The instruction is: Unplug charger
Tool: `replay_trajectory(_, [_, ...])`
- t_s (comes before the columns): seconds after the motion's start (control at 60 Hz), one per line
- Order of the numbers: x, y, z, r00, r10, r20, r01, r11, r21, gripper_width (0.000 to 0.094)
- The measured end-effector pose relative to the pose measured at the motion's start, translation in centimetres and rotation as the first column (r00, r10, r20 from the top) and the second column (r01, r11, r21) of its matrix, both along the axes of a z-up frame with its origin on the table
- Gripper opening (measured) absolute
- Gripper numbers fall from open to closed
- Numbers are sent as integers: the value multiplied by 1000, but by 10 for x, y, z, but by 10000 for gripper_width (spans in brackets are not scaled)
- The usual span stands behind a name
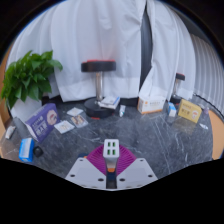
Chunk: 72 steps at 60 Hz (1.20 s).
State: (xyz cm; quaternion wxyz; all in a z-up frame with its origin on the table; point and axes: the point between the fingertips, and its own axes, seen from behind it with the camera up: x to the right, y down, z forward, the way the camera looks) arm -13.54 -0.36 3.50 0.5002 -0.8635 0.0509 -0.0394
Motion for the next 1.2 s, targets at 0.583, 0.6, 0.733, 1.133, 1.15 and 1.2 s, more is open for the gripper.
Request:
replay_trajectory(0.583, [152, -38, -18, 997, 10, -82, -15, 998, -56, 174])
replay_trajectory(0.6, [153, -39, -24, 996, 15, -92, -21, 998, -66, 178])
replay_trajectory(0.733, [165, -45, -47, 988, 31, -153, -46, 994, -97, 321])
replay_trajectory(1.133, [220, -84, 20, 996, -19, 88, 28, 994, -101, 849])
replay_trajectory(1.15, [217, -89, 27, 996, -19, 92, 28, 995, -101, 847])
replay_trajectory(1.2, [212, -106, 49, 993, -25, 118, 37, 994, -99, 854])
